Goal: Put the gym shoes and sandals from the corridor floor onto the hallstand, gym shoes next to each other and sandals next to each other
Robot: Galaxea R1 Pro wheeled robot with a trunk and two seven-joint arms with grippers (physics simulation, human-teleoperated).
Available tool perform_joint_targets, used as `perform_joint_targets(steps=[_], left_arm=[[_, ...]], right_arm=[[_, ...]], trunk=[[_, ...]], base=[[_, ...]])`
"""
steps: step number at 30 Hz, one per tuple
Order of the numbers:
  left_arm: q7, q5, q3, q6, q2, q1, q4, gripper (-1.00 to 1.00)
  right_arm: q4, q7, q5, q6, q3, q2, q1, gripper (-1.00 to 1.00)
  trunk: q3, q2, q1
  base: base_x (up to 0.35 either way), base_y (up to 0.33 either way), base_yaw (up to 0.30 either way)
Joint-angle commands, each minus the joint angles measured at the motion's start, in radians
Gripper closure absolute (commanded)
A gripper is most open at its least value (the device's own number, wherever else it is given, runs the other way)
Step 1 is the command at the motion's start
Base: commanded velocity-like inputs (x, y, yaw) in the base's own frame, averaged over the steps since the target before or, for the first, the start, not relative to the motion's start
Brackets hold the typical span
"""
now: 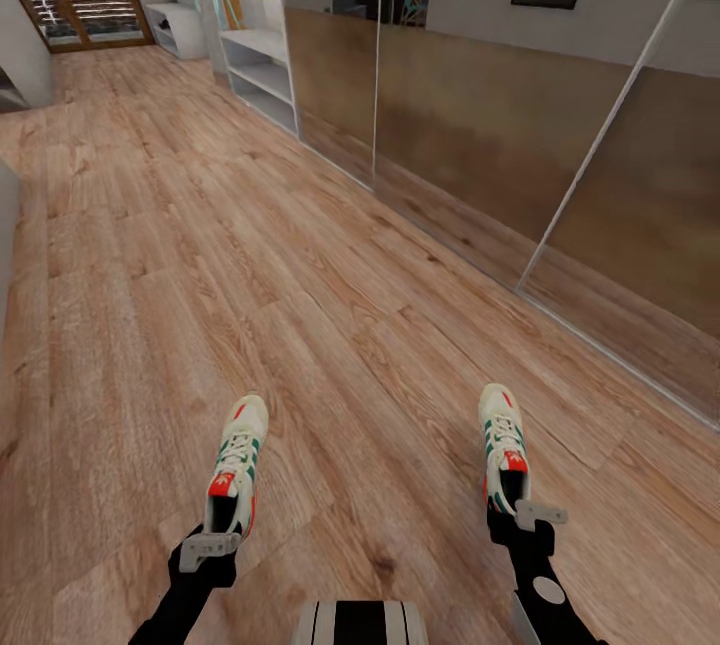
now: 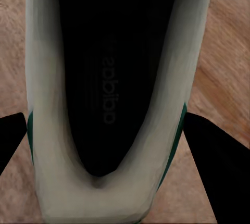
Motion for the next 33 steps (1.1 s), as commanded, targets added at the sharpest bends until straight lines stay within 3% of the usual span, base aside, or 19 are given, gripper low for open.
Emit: perform_joint_targets(steps=[1,6,9,11,12,19,33], left_arm=[[-0.001,0.004,0.009,-0.007,0.0,0.006,0.016,1.0],[0.02,0.005,0.066,-0.066,-0.001,0.014,0.081,1.0],[0.023,0.004,0.101,-0.094,-0.002,0.015,0.108,1.0],[0.024,0.003,0.129,-0.108,-0.002,0.016,0.138,1.0],[0.025,0.004,0.154,-0.117,-0.001,0.017,0.176,1.0],[0.021,0.002,0.224,-0.156,0.0,0.033,0.201,1.0],[0.023,-0.003,0.232,-0.181,-0.004,0.037,0.202,1.0]], right_arm=[[0.004,-0.001,0.012,-0.005,-0.005,0.0,0.001,1.0],[0.026,0.001,0.033,-0.027,-0.005,-0.001,0.019,1.0],[0.034,0.001,0.088,-0.054,-0.005,0.0,0.036,1.0],[0.039,0.001,0.16,-0.099,-0.005,0.0,0.06,1.0],[0.043,0.0,0.207,-0.158,-0.005,0.0,0.093,1.0],[0.108,-0.002,0.225,-0.238,-0.006,0.0,0.132,1.0],[0.25,-0.005,0.23,-0.347,-0.007,0.003,0.136,1.0]], trunk=[[0.005,0.0,-0.001],[0.032,0.001,-0.003],[0.048,0.002,-0.004],[0.059,0.002,-0.005],[0.061,0.002,-0.005],[0.071,0.002,-0.005],[0.093,0.002,-0.005]], base=[[0.0,0.0,-0.092],[0.0,0.0,-0.092],[0.0,0.0,-0.093],[0.0,0.0,-0.093],[0.0,0.0,-0.093],[0.0,0.0,-0.093],[0.0,0.0,-0.094]])
